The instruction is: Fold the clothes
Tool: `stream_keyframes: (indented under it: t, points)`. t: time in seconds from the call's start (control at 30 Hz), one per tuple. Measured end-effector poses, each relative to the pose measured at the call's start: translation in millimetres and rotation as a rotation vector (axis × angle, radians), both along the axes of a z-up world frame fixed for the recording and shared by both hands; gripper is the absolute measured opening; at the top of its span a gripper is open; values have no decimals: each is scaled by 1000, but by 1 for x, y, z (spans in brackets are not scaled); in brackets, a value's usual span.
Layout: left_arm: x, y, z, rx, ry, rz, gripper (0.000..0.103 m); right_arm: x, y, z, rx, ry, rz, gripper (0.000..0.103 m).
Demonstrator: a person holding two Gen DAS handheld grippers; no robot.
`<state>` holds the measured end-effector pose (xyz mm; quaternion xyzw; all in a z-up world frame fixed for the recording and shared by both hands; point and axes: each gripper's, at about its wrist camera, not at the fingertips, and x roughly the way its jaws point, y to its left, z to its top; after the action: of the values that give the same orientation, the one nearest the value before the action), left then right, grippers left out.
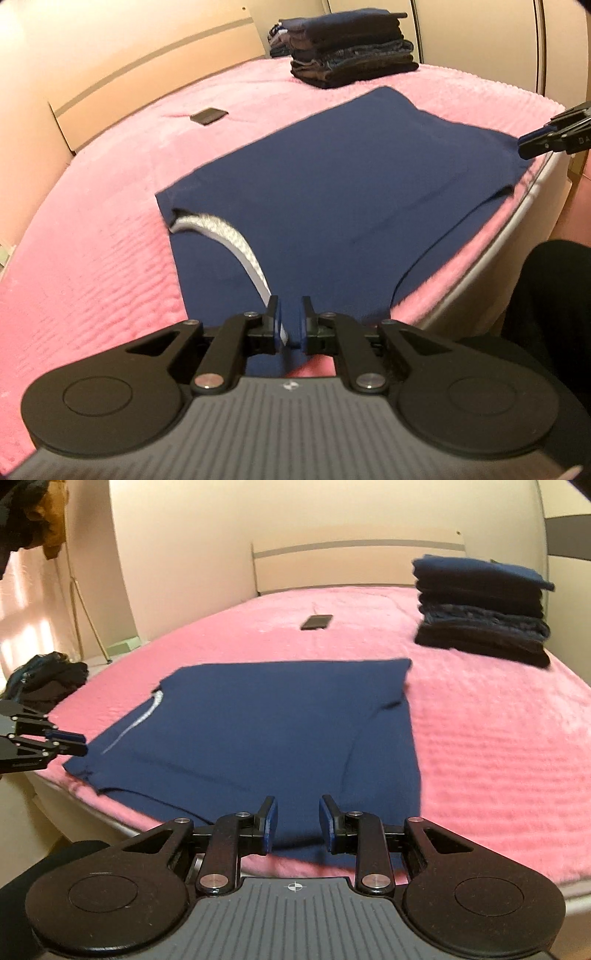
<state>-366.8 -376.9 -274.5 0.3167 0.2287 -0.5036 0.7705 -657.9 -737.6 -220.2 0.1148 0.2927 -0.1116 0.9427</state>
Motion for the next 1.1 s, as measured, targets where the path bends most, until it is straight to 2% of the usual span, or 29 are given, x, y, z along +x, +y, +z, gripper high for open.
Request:
stream_keyframes:
  t: [0.17,0.33,0.4,0.47,0.53,0.7,0.77,0.87,1.0,1.1]
  points:
    - [12,-16,6,-17,-14,-24,11,34,-10,-5,-6,27,19,29]
    - [56,-52,0,-41,11,-24,12,57,-26,-22,25,108,10,28]
    - [72,-68,-6,-7,35,-32,12,60,-31,-24,45,141,10,29]
    - [85,-81,-8,12,34,-58,12,67,-37,-14,24,119,23,29]
    - [100,-91,-6,-8,31,-69,16,82,-46,-4,-12,98,45,29]
    - [158,-139,-2,-65,29,-17,17,148,-70,-1,-98,96,123,29]
    - [176,-159,-6,-57,25,-12,17,185,-73,-2,-110,94,176,29]
    - [203,-182,-15,-3,11,9,16,237,-78,-7,-101,70,251,29]
    - [245,-173,-39,86,14,114,13,279,-107,-29,-10,114,259,28]
    - [263,-151,-41,44,78,151,15,263,-141,-36,14,116,220,28]
